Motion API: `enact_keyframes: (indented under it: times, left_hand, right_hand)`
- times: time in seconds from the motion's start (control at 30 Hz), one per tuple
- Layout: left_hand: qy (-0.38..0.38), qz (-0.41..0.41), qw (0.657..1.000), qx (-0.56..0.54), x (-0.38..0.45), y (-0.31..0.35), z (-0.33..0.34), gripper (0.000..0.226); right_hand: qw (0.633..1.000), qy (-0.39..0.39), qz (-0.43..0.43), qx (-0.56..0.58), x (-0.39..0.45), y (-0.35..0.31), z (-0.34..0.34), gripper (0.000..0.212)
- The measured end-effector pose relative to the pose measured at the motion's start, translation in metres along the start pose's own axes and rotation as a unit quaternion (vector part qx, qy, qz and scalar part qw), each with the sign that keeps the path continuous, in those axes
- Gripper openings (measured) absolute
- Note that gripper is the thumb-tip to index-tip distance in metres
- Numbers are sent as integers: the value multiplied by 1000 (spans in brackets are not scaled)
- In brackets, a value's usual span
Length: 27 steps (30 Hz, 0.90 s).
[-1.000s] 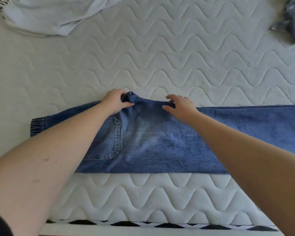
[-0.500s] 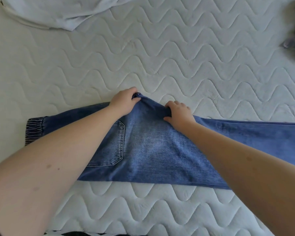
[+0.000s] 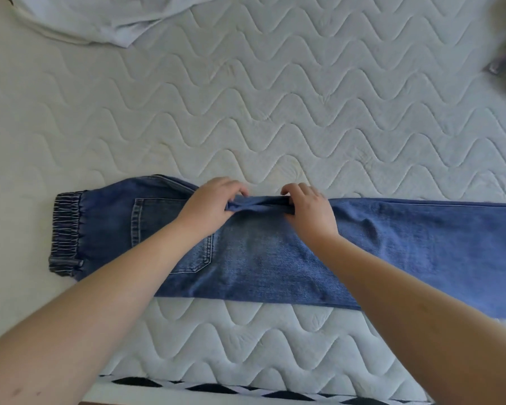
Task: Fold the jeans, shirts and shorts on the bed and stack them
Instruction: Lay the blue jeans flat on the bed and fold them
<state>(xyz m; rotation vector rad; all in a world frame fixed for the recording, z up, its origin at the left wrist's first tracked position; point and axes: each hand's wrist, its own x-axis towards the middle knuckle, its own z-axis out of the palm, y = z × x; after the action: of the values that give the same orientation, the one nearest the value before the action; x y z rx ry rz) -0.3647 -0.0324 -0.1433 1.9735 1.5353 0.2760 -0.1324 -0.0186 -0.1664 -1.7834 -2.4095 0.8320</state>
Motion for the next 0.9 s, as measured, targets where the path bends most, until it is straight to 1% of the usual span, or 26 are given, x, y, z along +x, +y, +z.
enact_keyframes:
  times: [0.07, 0.13, 0.17, 0.23, 0.37, 0.43, 0.53, 0.6, 0.67, 0.7, 0.8, 0.83, 0.9]
  left_hand:
    - [-15, 3, 999, 28, -11, 2, 11, 36]
    - [-16, 0, 999, 51, -17, 4, 19, 36]
    - [-11, -1, 998, 60, -19, 4, 21, 35]
    - [7, -11, 997, 73, -19, 5, 25, 33]
    - [60, -20, 994, 92, -13, 7, 26, 19]
    - [58, -25, 994, 84, -7, 8, 22, 21]
    - [43, -39, 996, 70, 6, 12, 16, 37]
    - [50, -38, 995, 73, 15, 14, 14, 38]
    - [65, -10, 992, 107, 25, 17, 13, 28]
    - [62, 9, 989, 136, 31, 17, 13, 26]
    - [26, 67, 970, 231, 47, 14, 13, 27]
    - [11, 69, 964, 255, 52, 11, 13, 28]
    - [-18, 33, 962, 270, 63, 6, 12, 35]
  right_hand:
    - [1000, 15, 1, -6, -13, 9, 0, 38]
    - [1000, 30, 2, 6, -25, 18, 0, 35]
    - [999, 42, 5, 17, -29, 22, 0, 31]
    - [998, 57, 22, 26, -33, 31, -1, 24]
    - [996, 67, 64, 16, -27, 49, -7, 22]
    - [996, 54, 70, 13, -20, 54, -13, 26]
    - [997, -2, 77, 2, -6, 59, -22, 34]
    - [995, -32, 90, 8, 7, 63, -27, 28]
    - [995, -48, 87, -17, 19, 66, -30, 21]
    - [995, -52, 76, -44, 23, 67, -31, 20]
    - [994, -48, 51, -85, 30, 71, -30, 19]
    - [994, -47, 48, -91, 31, 73, -29, 20]
    - [993, -41, 42, -99, 33, 76, -26, 20]
